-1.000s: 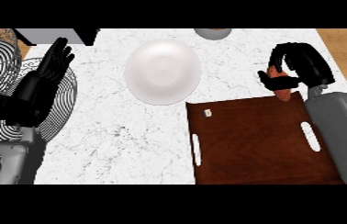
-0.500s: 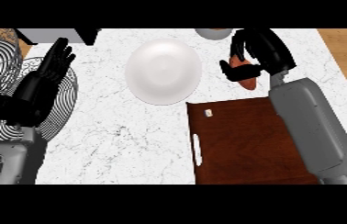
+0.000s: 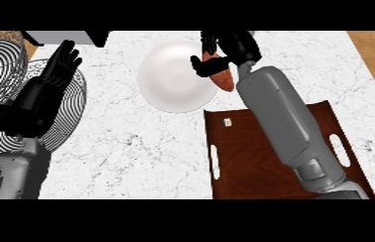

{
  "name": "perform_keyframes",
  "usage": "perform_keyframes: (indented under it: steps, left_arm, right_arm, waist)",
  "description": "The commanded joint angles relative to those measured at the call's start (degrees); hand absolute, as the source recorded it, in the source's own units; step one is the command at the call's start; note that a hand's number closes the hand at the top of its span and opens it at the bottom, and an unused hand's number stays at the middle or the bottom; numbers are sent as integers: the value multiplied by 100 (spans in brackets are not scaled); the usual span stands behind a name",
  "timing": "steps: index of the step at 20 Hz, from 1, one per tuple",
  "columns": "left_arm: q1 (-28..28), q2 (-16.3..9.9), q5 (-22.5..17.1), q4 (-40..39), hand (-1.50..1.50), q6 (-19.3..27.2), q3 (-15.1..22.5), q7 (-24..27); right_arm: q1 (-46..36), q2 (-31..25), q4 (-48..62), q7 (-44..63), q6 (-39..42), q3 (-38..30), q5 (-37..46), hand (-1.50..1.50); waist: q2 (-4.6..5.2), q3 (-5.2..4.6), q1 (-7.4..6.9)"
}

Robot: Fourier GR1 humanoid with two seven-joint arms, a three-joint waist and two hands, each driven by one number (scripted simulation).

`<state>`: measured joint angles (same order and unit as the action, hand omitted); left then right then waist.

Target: Pick the sweet potato from the tray and place it in the plate

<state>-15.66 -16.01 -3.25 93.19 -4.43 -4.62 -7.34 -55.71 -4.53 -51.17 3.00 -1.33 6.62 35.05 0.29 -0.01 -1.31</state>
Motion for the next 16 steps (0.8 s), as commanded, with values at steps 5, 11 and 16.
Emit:
perform_keyframes:
  steps: [5,11,16]
  left_arm:
    - [-42,128,201,-10,0,22,183,30]
    - [-263,87,14,-5,0,-118,76,6]
    - [-369,134,107,-265,0,-211,209,196]
  right_arm:
    - [-1073,444,2164,-62,-1087,190,-59,150]
    - [-1414,451,3115,-292,-1436,588,-168,150]
    - [-1367,452,3407,-17,-1534,413,-866,-150]
  waist:
    - [62,0,-193]
    - [100,-1,-352]
    - [150,-1,-530]
